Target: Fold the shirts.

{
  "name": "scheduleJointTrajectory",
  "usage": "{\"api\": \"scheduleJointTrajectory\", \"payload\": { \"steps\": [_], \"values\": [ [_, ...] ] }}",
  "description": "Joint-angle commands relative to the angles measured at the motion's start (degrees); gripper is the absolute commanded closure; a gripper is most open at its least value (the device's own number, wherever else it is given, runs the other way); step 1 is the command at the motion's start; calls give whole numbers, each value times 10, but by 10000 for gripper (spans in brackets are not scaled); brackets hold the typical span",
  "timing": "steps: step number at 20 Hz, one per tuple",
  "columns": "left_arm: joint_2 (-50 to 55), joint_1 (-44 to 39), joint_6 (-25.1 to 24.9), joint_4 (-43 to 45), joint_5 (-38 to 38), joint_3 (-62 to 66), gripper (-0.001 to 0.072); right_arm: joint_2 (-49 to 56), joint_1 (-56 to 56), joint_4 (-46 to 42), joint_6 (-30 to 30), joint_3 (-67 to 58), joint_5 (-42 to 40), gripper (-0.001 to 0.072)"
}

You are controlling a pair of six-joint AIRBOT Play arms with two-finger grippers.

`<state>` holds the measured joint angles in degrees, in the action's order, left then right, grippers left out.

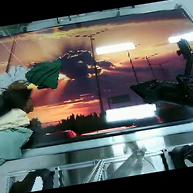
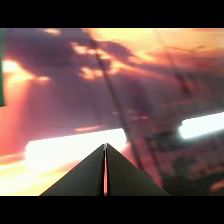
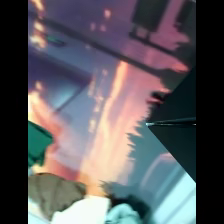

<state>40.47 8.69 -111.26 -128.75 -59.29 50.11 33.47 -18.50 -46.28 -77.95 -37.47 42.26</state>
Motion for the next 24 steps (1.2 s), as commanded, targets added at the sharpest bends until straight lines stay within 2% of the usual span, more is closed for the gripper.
{"api": "scheduleJointTrajectory", "payload": {
  "steps": [1, 4, 7, 8, 9, 10, 17, 20, 21, 22, 23, 24],
  "values": [
    [236, 45, 25, 65, -68, 156, 695, 10, 0, -2, 0, 0, -71, 689],
    [437, 65, 25, 52, -90, 288, 699, 33, 0, -7, 0, 0, -108, 689],
    [597, 68, 38, 52, -106, 416, 699, 63, 0, -24, 0, 0, -110, 689],
    [641, 68, 49, 52, -121, 456, 494, 72, 0, -26, 0, 0, -110, 689],
    [675, 68, 52, 52, -136, 489, 177, 80, 0, -26, 0, 0, -110, 688],
    [703, 68, 52, 54, -145, 519, -6, 86, 0, -26, 0, 0, -110, 689],
    [797, 40, 53, 152, -147, 640, -6, 110, 0, -26, 0, 0, -110, 689],
    [823, 16, 53, 152, -150, 647, -1, 110, 0, -26, 0, 0, -110, 689],
    [828, 8, 53, 151, -151, 647, 79, 110, 0, -26, 0, 0, -110, 689],
    [830, 1, 53, 151, -154, 647, 373, 110, 0, -26, 0, 0, -110, 689],
    [829, -4, 52, 150, -165, 653, 703, 110, 0, -26, 1, 0, -110, 689],
    [829, -10, 53, 147, -176, 669, 693, 110, 0, -26, 2, 0, -110, 688]
  ]
}}
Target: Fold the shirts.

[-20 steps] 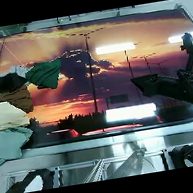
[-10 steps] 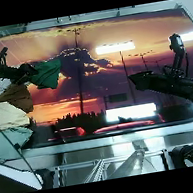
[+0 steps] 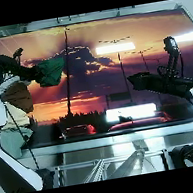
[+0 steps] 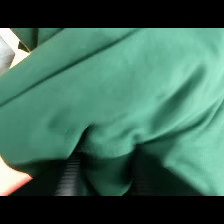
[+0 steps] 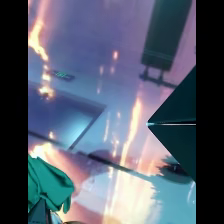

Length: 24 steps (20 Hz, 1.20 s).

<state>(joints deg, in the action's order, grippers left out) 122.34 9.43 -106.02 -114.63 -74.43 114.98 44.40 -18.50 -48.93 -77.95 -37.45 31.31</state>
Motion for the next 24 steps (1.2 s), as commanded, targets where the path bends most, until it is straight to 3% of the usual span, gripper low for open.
{"api": "scheduleJointTrajectory", "payload": {
  "steps": [1, 3, 7, 11, 15, 18, 19, 20, 21, 22, 23, 24],
  "values": [
    [7, -23, 0, -3, -37, 38, 692, 1, 0, 0, 2, 0, 0, 689],
    [-21, -33, -4, -75, -52, 50, 683, 0, 0, -15, 2, 0, 0, 688],
    [-135, -76, -66, -320, -116, -13, 683, 0, 32, -42, -9, 0, 26, 689],
    [-246, -189, -65, -331, -210, -53, 685, 0, 167, -45, -42, 0, 200, 689],
    [-314, -320, -48, -277, -153, -156, 686, 0, 323, -47, -8, 0, 375, 689],
    [-316, -384, -44, -273, -89, -224, 683, 0, 372, -65, -9, 0, 394, 689],
    [-316, -398, -44, -274, -53, -249, 634, 0, 375, -64, -9, 0, 390, 688],
    [-316, -403, -44, -274, -28, -268, 376, 1, 374, -64, -9, 0, 387, 678],
    [-315, -400, -43, -274, -15, -277, 98, 3, 374, -64, -9, 0, 386, 538],
    [-313, -386, -26, -274, -21, -274, -2, 7, 373, -66, -9, 0, 386, 298],
    [-313, -361, -15, -274, -48, -259, -3, 11, 372, -65, -9, 0, 387, 199],
    [-313, -333, -6, -274, -83, -239, -2, 15, 369, -66, -9, 0, 387, 203]
  ]
}}
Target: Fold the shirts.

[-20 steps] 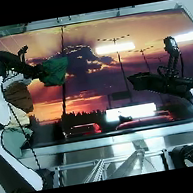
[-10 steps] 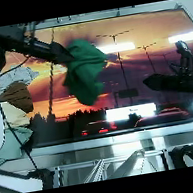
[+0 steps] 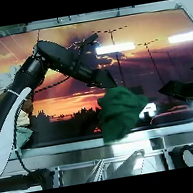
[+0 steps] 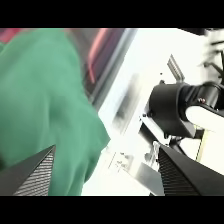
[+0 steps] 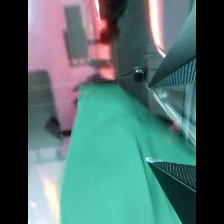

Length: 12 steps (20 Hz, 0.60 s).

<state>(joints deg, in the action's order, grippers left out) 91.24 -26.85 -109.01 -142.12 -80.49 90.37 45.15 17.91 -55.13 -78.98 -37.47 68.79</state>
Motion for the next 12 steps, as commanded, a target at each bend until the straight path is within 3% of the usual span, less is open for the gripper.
{"api": "scheduleJointTrajectory", "payload": {
  "steps": [1, 3, 5, 9, 12],
  "values": [
    [-2, 67, 42, 1, -57, 26, -3, 14, 2, -2, 1, 0, 18, 203],
    [-11, 128, 65, 2, -102, 13, -2, 32, -10, -3, 2, 2, 24, 203],
    [-46, 164, 58, 10, -83, -88, -3, 54, -21, -2, 2, 16, 21, 202],
    [-85, 185, -9, 9, 46, -348, 3, 138, -23, -4, 2, 26, -35, 201],
    [-39, 185, -94, -57, 84, -429, 16, 209, -23, -2, 2, 26, -79, 201]
  ]
}}
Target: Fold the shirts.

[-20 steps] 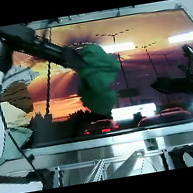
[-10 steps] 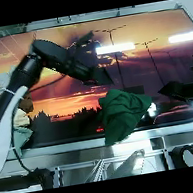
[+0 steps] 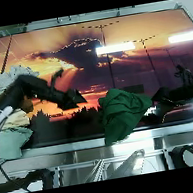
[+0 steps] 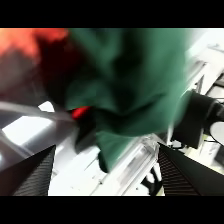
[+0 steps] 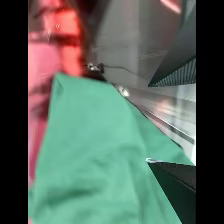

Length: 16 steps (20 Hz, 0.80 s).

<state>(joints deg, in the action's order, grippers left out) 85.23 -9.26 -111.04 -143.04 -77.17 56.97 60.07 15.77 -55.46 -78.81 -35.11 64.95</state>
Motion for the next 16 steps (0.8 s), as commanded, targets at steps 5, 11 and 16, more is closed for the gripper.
{"api": "scheduleJointTrajectory", "payload": {
  "steps": [5, 11, 16],
  "values": [
    [139, -30, -96, -56, 50, -43, 16, 95, -2, 2, 9, 2, -41, 201],
    [228, -134, -80, -55, 30, 110, 201, 95, -2, 2, 9, 2, -48, 202],
    [262, -154, -78, -56, -12, 176, 679, 111, -2, 10, 9, 2, -69, 207]
  ]
}}
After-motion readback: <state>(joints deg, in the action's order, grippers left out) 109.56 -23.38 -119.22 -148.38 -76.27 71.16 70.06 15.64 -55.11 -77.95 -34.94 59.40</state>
